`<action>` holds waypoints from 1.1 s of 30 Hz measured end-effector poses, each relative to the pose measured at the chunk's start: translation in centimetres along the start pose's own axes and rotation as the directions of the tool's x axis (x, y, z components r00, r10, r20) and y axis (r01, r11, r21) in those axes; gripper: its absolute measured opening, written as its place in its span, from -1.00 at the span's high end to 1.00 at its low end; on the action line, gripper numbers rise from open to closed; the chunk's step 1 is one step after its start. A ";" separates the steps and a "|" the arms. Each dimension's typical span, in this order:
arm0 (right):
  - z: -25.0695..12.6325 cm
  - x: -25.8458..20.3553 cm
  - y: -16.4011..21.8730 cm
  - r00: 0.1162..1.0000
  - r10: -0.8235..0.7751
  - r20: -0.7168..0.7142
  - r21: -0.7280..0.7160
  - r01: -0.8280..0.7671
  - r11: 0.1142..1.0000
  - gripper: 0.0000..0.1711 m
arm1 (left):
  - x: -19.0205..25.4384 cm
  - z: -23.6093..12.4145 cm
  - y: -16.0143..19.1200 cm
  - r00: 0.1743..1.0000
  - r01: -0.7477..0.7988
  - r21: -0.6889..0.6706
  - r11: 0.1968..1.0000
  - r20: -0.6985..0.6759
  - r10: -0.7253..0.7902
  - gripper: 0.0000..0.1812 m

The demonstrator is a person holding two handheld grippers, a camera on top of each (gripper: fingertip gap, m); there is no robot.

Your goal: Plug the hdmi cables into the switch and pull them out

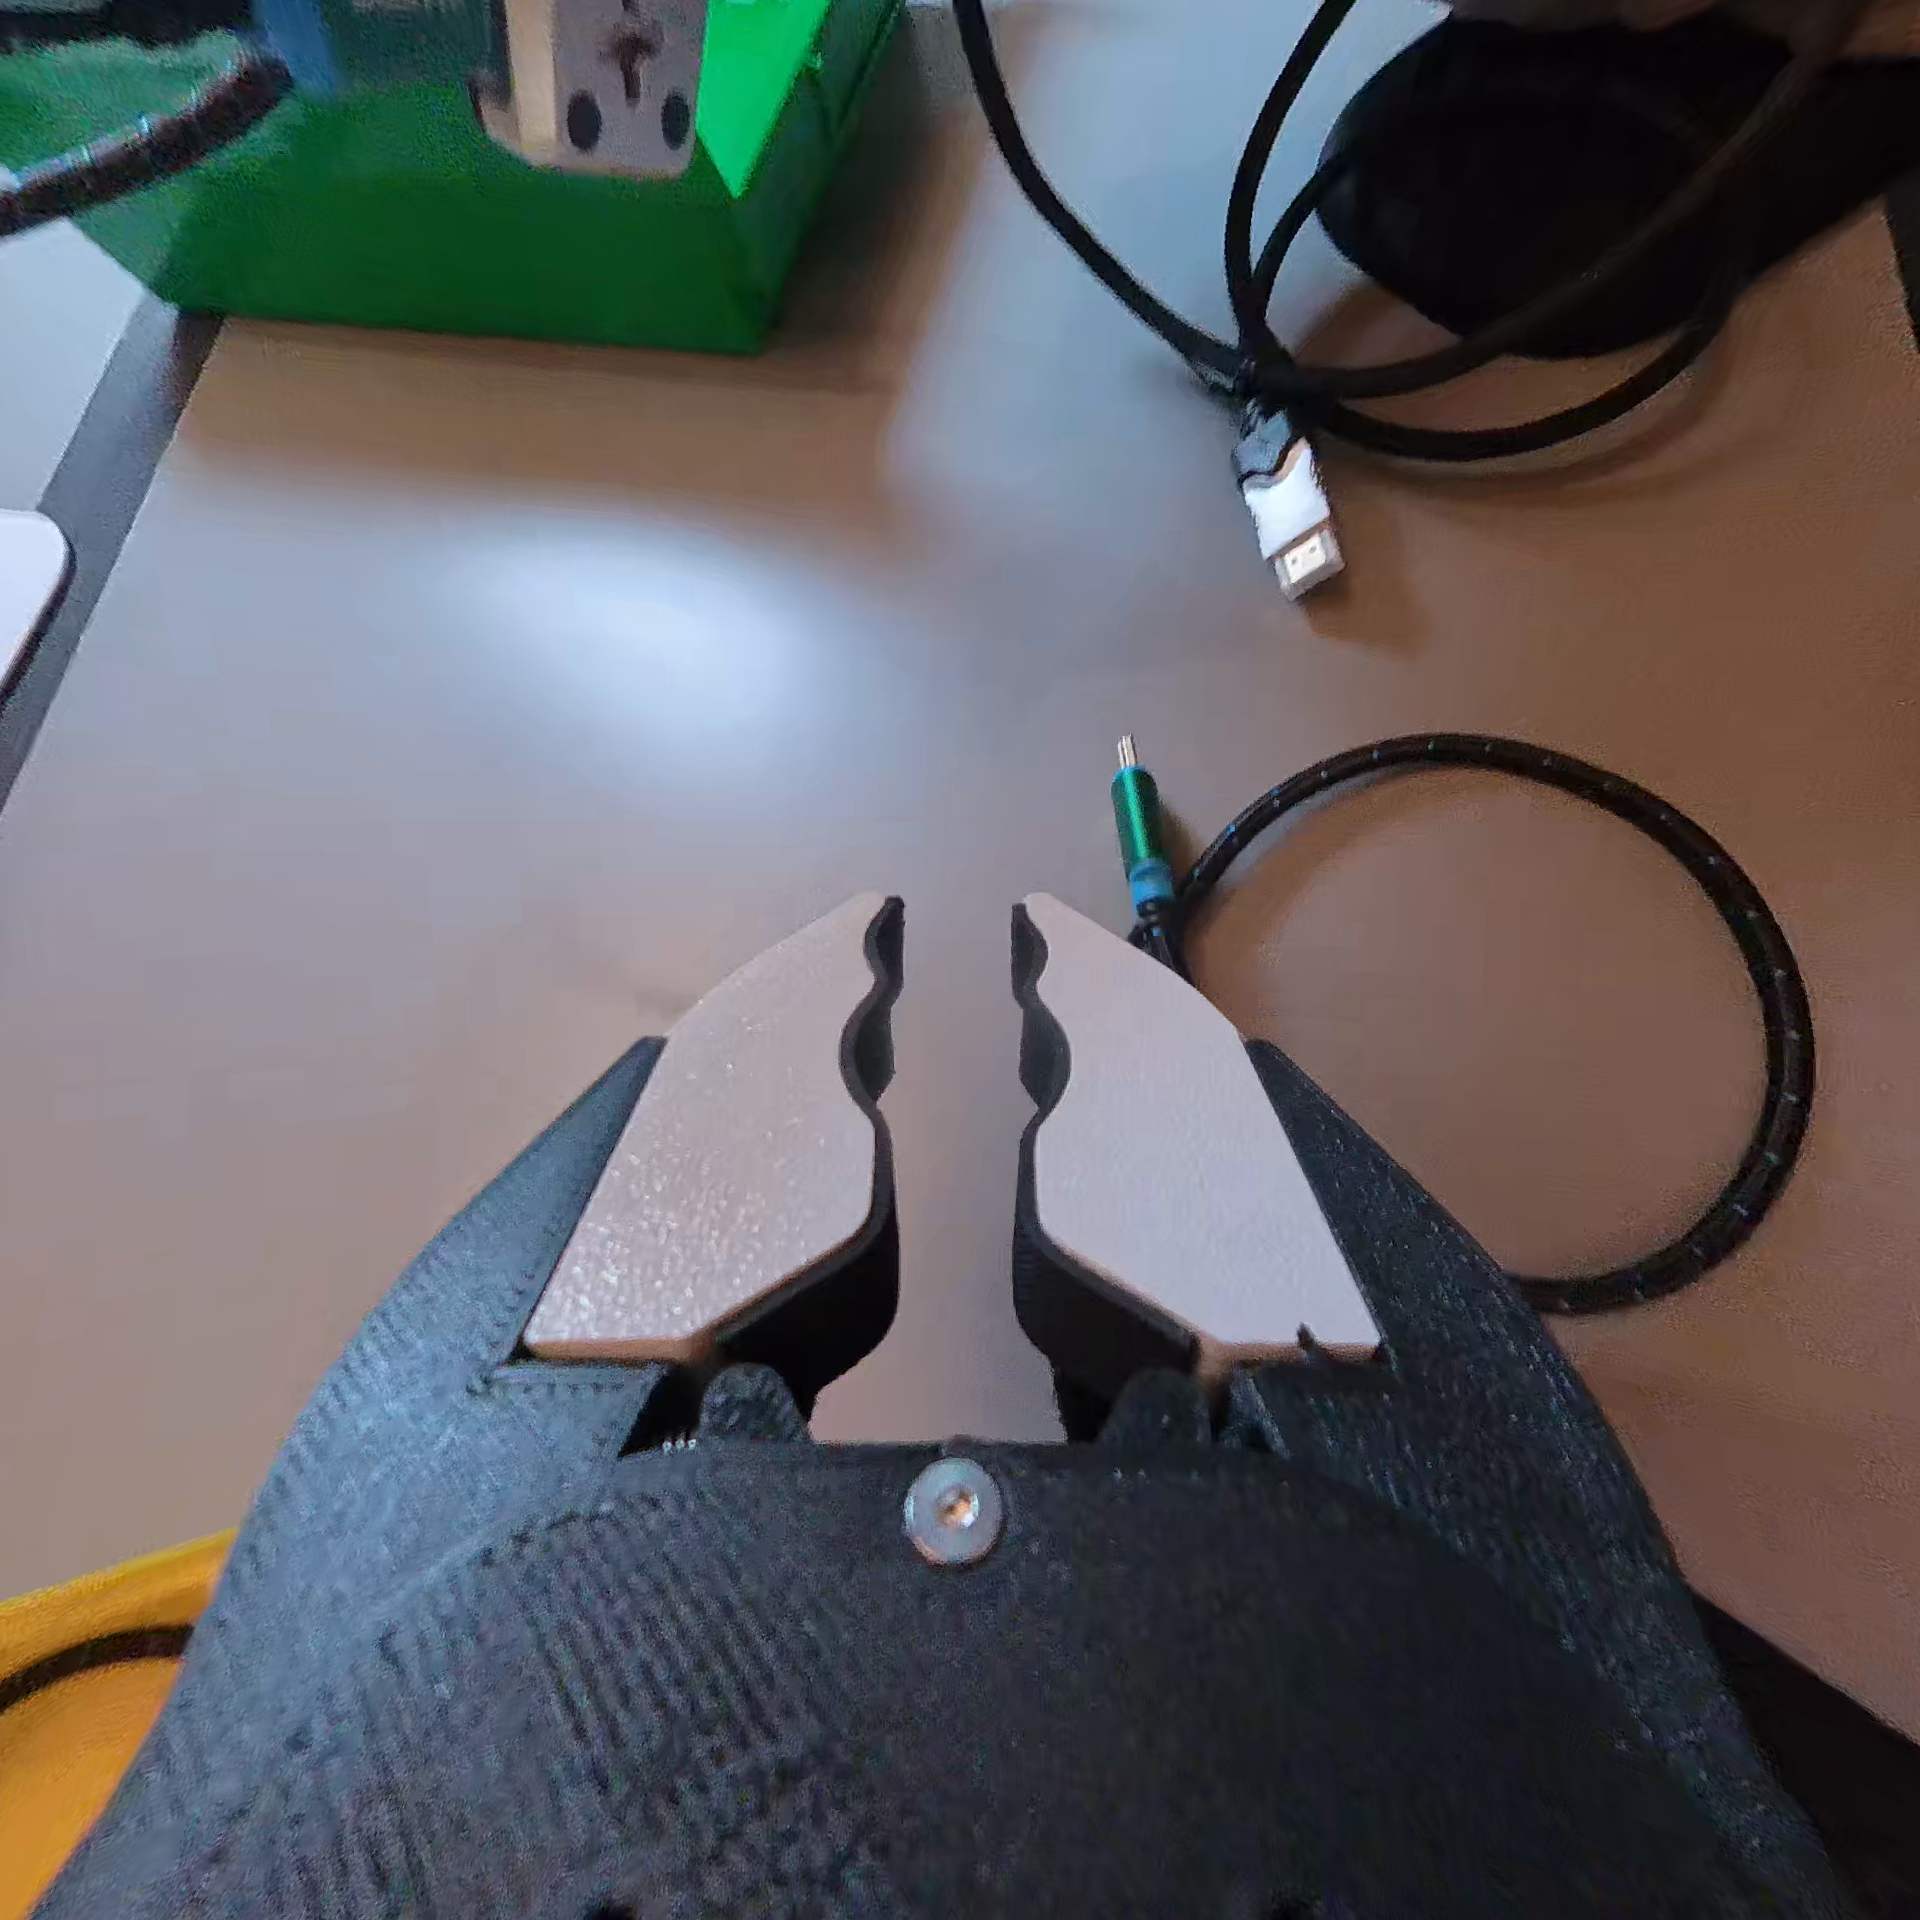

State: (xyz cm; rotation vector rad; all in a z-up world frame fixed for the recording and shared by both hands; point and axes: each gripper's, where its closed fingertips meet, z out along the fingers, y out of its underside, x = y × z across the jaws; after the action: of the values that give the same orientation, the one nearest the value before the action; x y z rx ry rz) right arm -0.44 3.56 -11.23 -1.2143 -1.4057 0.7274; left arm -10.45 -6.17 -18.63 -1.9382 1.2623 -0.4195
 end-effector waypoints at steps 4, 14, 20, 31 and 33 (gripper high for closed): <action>0.2 -0.1 0.4 1.000 0.001 0.001 -0.013 -0.001 1.000 0.73 | 2.6 0.1 2.2 0.993 0.020 -0.157 0.987 -0.112 -0.038 0.71; 0.3 -0.1 0.4 1.000 0.006 0.001 -0.012 -0.006 1.000 0.74 | 4.6 3.9 2.6 0.959 -0.281 -0.255 0.925 -0.118 0.259 0.83; 0.2 -0.1 0.3 1.000 0.006 0.005 -0.011 -0.006 1.000 0.73 | 5.9 3.2 2.0 0.952 -0.220 -0.141 0.965 -0.247 0.181 0.89; 0.2 -0.1 0.4 1.000 0.010 0.010 -0.014 -0.010 1.000 0.74 | 4.9 2.8 2.1 0.962 -0.116 -0.083 0.990 -0.259 0.091 0.85; 0.2 -0.1 0.4 1.000 0.012 0.008 -0.014 -0.011 1.000 0.74 | 3.5 2.6 1.6 0.977 -0.165 -0.079 0.983 -0.147 0.152 0.84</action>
State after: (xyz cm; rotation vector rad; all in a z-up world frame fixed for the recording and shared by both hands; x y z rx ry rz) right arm -0.50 3.64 -11.69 -1.2325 -1.4138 0.7325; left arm -8.18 -8.49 -21.96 -1.8919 1.5399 -0.4296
